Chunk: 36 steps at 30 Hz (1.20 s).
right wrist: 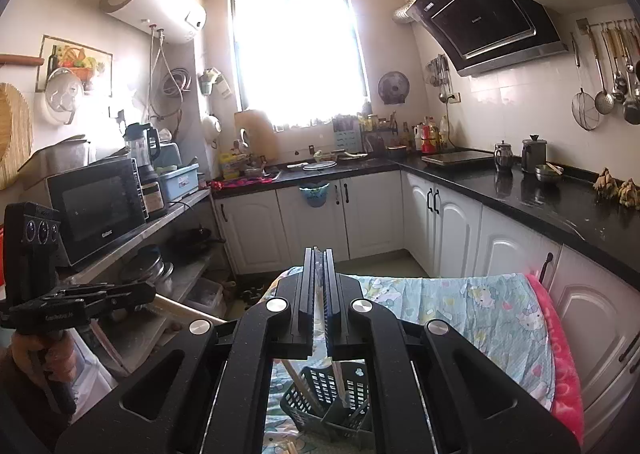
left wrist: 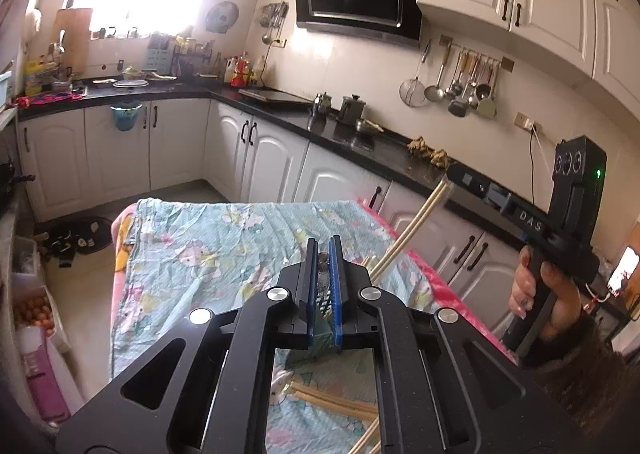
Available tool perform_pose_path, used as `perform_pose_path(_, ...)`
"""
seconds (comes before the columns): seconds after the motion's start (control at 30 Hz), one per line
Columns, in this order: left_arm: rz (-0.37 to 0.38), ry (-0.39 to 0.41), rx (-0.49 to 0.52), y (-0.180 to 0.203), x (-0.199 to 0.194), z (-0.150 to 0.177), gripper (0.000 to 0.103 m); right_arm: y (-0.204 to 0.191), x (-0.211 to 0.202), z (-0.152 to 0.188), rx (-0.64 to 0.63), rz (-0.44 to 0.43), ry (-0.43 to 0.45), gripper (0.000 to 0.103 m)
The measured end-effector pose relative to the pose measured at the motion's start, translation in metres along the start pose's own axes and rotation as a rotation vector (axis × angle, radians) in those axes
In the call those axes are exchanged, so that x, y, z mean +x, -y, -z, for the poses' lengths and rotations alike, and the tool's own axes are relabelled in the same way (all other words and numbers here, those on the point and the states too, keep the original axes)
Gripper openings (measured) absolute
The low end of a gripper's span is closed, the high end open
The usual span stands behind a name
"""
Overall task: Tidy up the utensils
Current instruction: 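Lower both chopsticks tips-first into the caddy compartments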
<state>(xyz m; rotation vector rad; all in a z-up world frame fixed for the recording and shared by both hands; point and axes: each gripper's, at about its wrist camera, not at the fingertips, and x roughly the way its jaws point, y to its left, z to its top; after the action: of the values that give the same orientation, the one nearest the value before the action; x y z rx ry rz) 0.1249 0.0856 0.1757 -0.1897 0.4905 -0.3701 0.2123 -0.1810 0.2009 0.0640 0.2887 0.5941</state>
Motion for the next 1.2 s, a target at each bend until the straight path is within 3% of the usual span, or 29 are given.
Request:
perform_pose_path(0.57, -0.018, -0.124, 0.030, -0.002, 0.034, 0.026, 0.003, 0.011, 0.028, 0.022, 0.011, 0.013, -0.042, 0.004)
perform_pose_path(1.2, 0.002, -0.187, -0.038, -0.006, 0.090, 0.046, 0.003, 0.021, 0.061, 0.058, 0.026, 0.032, -0.122, 0.004)
